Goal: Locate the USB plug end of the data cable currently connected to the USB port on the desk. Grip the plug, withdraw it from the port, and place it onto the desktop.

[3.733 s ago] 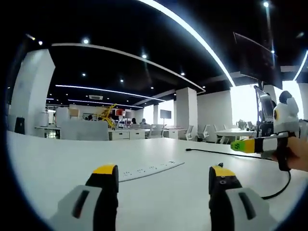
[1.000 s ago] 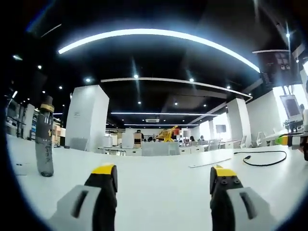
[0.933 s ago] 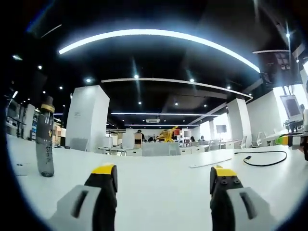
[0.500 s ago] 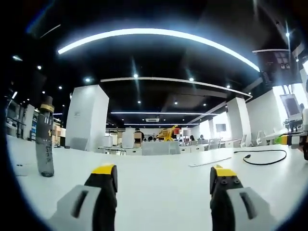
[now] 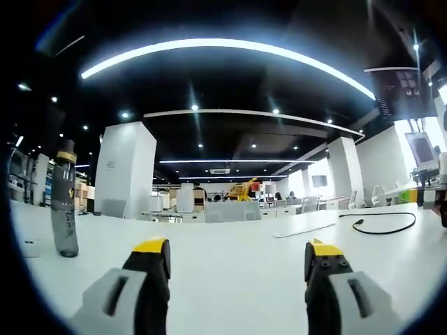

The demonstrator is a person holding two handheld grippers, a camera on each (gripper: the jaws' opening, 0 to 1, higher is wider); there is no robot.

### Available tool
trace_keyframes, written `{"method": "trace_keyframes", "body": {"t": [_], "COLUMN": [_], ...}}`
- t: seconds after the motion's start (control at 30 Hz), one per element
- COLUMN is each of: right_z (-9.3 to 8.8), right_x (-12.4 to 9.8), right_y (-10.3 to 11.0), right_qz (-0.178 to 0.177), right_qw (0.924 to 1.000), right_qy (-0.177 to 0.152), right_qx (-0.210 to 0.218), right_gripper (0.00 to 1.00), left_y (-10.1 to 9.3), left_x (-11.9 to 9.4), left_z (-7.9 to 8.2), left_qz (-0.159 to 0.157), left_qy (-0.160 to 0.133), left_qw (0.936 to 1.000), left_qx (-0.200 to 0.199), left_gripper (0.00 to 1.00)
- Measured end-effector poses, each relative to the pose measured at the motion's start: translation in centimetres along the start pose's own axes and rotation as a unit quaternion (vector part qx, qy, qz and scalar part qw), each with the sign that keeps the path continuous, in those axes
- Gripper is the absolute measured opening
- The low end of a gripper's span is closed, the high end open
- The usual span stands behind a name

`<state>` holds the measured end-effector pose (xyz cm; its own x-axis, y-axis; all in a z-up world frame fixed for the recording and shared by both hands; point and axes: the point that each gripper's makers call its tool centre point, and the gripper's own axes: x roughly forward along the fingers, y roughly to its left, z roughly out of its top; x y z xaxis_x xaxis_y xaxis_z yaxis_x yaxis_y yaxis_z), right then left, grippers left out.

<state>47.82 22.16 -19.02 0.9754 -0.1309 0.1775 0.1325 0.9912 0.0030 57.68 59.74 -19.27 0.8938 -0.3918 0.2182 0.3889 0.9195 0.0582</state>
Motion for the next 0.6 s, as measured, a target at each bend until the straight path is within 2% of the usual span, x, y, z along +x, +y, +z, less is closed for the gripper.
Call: {"method": "trace_keyframes", "body": {"t": [0.6], "right_z": [0.19], "right_x": [-0.15], "right_y": [-0.19], "right_qz": [-0.006], "right_qw": [1.0000], "right_qy": [-0.005], "right_qx": [0.001], "right_gripper": [0.57], "left_y": [0.02], "left_x": [0.02], "left_z": [0.15], "left_qz": [-0.001], "left_qy": [-0.004], "left_qw": [1.0000], "left_qx": [-0.006], "left_gripper": [0.79]}}
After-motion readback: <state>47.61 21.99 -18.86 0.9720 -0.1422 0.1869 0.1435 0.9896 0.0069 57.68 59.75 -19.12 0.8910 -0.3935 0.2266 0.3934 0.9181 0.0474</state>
